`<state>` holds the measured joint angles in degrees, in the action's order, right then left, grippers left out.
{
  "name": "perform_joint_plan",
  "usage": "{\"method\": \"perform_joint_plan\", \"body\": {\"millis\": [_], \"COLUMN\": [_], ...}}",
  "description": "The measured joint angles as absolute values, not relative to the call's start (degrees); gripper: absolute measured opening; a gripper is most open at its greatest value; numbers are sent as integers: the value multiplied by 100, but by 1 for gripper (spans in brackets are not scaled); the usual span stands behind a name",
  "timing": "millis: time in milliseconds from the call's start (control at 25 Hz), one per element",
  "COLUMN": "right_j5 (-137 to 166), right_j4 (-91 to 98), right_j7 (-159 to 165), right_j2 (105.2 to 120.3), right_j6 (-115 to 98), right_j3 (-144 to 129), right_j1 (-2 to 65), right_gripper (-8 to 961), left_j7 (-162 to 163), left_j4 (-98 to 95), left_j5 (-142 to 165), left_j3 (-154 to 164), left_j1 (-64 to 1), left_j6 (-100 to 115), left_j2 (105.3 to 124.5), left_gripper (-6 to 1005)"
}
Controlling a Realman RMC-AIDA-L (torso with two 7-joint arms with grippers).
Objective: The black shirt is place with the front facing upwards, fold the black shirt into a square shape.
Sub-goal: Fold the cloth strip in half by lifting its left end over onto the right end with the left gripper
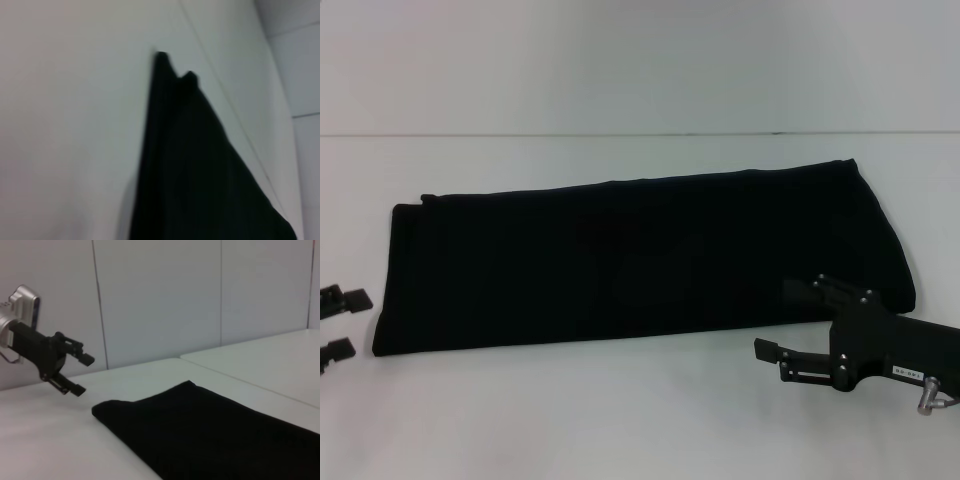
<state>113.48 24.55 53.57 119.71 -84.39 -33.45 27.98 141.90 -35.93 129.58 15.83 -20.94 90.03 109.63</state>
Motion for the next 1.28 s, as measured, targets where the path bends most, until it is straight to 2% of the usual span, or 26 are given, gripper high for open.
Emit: {"method": "perform_joint_plan", "body": {"millis": [1280], "right_j5": [11364], "right_j4": [2315], "right_j7": [5271], "right_j2": [11970], "right_j6": [-8259], "right_j3": [-3419], "right_j1": [2852], "right_gripper": [937], "left_j7": [14767], "left_j4": [-2798], "left_j5": [13505], "left_j3": [1679], "left_j1": [-2634], "left_j6": [7712], "left_j2": [10980], "left_gripper": [839]}}
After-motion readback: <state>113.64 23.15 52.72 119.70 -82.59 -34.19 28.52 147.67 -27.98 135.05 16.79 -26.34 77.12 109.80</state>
